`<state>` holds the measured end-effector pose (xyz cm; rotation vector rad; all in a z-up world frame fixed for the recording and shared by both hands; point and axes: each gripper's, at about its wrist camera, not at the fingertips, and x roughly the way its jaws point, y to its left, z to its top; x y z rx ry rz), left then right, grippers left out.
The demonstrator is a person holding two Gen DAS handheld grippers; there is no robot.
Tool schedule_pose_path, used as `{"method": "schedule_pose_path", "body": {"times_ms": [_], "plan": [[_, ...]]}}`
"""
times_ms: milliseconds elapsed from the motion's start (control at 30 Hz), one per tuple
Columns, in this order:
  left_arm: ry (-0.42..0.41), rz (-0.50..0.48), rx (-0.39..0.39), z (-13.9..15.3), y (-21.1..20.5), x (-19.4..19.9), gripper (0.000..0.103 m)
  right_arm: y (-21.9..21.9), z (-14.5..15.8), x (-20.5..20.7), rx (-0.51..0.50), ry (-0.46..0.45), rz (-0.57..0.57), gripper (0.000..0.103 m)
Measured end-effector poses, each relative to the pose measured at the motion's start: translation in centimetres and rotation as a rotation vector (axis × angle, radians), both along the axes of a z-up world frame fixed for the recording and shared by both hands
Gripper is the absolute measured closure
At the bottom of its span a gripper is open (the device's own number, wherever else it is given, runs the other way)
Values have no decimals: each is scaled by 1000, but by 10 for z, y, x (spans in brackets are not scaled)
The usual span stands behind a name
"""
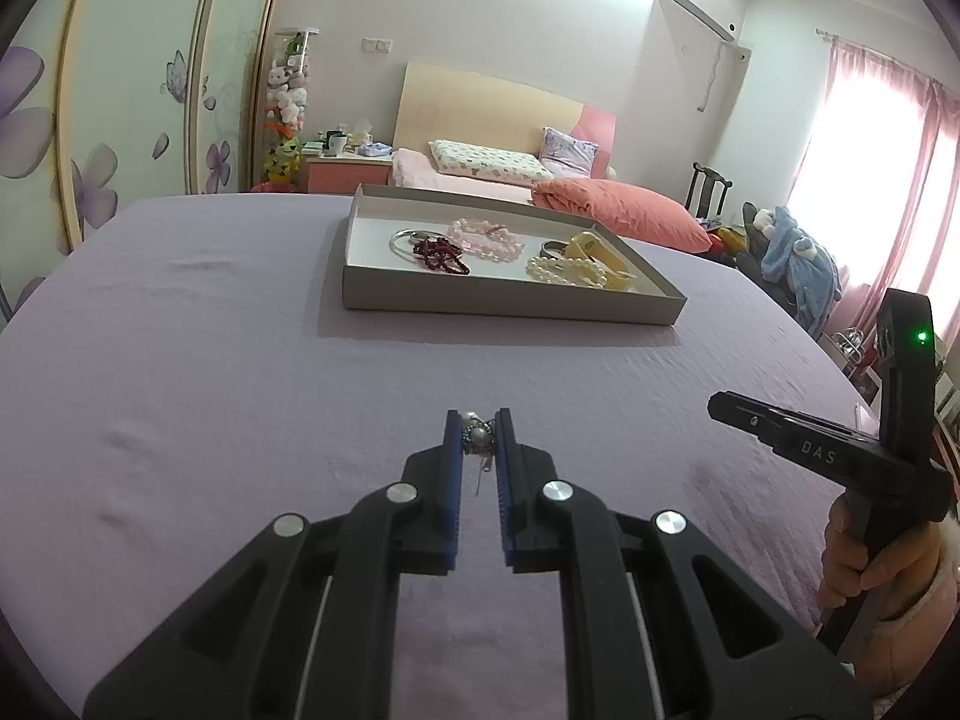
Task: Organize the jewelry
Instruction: 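Carry both earrings into the tray and open both tools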
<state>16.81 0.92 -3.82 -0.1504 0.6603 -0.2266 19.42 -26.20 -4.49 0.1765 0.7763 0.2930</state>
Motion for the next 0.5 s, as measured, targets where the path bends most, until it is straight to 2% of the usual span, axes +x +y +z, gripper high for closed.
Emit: {"method": "schedule_pose_path", "body": {"times_ms": [133,267,500], "plan": [[-10,-4,2,3,-1,0,92,-1,9,1,0,-28,-2,89],[-63,-13,13,21,-6,6,92,-3,42,7,6,-139,-10,89],[-209,14,14,72,-10,40,92,5,92,27,1,-336,-32,89]]}}
